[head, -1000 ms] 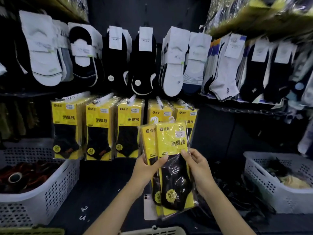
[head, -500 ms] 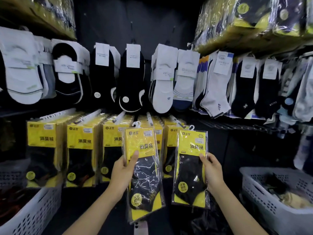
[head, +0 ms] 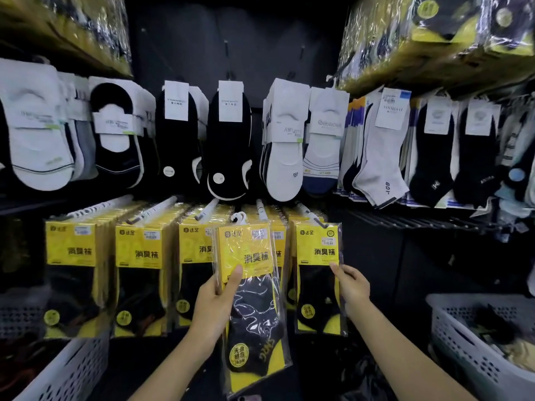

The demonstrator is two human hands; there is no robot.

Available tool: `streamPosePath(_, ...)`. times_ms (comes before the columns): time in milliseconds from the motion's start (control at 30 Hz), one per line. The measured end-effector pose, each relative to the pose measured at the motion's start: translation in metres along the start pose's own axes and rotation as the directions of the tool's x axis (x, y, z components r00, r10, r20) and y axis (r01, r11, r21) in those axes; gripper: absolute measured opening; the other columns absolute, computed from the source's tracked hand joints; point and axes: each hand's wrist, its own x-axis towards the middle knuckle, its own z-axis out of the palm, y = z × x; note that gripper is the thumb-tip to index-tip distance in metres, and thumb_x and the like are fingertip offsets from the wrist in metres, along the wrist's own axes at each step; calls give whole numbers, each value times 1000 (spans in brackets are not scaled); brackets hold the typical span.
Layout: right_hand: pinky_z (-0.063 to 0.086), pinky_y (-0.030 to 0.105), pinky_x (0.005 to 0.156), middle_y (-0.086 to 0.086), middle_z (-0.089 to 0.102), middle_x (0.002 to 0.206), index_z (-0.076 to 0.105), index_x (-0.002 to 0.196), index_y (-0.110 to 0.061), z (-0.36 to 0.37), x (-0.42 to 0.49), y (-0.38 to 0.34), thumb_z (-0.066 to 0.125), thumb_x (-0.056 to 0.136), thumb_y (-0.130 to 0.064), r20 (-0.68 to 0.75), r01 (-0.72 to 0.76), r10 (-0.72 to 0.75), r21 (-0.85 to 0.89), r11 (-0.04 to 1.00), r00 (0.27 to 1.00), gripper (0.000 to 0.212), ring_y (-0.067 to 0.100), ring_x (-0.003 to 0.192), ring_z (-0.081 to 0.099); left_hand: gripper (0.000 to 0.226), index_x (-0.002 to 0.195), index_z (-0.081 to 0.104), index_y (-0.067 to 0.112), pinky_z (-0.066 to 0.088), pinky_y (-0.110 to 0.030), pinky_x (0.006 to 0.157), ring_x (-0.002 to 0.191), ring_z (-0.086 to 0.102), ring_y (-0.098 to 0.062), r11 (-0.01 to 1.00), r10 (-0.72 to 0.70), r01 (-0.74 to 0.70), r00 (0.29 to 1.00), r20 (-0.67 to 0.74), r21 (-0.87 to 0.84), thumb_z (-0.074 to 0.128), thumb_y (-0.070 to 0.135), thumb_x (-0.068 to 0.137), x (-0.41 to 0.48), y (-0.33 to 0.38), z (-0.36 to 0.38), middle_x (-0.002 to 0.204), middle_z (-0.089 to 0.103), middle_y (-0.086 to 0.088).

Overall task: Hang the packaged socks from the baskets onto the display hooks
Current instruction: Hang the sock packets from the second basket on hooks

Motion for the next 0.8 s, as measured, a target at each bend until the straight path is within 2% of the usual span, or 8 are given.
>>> streamPosePath(133, 49, 33, 91, 14, 66, 114, 63, 109, -4, -7, -13, 4, 73, 82, -12, -104, -33, 39, 58, 998, 994, 30, 21, 94, 60, 27, 91, 61, 43, 41, -8, 61, 78, 59, 5, 1000, 2, -2, 1000, 13, -5, 55, 60, 71, -5, -2, -8, 82, 66, 20)
streamPosePath(267, 53, 28, 84, 6, 68, 104, 65, 102, -10, -7, -63, -7, 64, 90, -22, 233, 26, -38, 52, 998, 972, 17, 20, 99, 66, 53, 86, 61, 11, 44, -14, 67, 75, 57, -8, 1000, -15, 16, 999, 38, -19, 58, 62, 69, -14, -3, -13, 83, 58, 1)
streamPosePath(333, 54, 24, 78, 1, 72, 100, 68, 100, -17, -4, -96, -17, 63, 89, -31, 398, 114, -109, 10, 993, 911, 19, 16, 95, 68, 55, 89, 61, 9, 43, -15, 71, 78, 61, -9, 999, -35, 35, 999, 39, -21, 60, 60, 70, -20, 3, -10, 84, 65, 3)
streamPosePath(433, 54, 22, 74, 2, 73, 97, 69, 102, -19, 3, -136, -29, 68, 80, -40, 537, 224, -166, -44, 974, 827, 31, 16, 89, 69, 35, 93, 69, 25, 42, -2, 55, 72, 64, 7, 999, -12, 14, 999, 47, -45, 62, 53, 72, -32, 17, -1, 79, 73, 15)
streamPosePath(533, 53, 31, 80, 1, 72, 97, 67, 100, -12, 4, -157, -37, 73, 73, -42, 542, 260, -200, -36, 965, 816, 41, 18, 89, 67, 36, 87, 70, 27, 42, -1, 51, 71, 64, 9, 999, 21, -21, 999, 30, -31, 69, 54, 63, -40, 26, 3, 77, 72, 21)
streamPosePath(667, 54, 27, 70, 3, 75, 94, 69, 98, -11, -2, -164, -47, 73, 76, -36, 557, 205, -169, -3, 979, 813, 33, 21, 87, 71, 27, 84, 68, 26, 43, -3, 48, 68, 65, 9, 998, 50, -49, 998, 34, -31, 77, 43, 65, -47, 36, 3, 73, 71, 23)
streamPosePath(733, 56, 31, 73, 5, 75, 96, 69, 102, -13, -6, -162, -48, 69, 83, -31, 556, 163, -140, 9, 987, 819, 26, 23, 88, 72, 26, 86, 68, 25, 45, -5, 51, 68, 67, 4, 998, 50, -47, 997, 64, -47, 67, 48, 72, -49, 41, 3, 74, 72, 18)
streamPosePath(800, 56, 33, 77, 6, 75, 97, 69, 105, -13, -11, -157, -47, 64, 88, -28, 539, 133, -126, 26, 991, 833, 23, 23, 88, 72, 45, 82, 67, 15, 46, -14, 60, 64, 66, -10, 998, 49, -46, 994, 95, -39, 53, 57, 78, -48, 44, 0, 66, 69, 6)
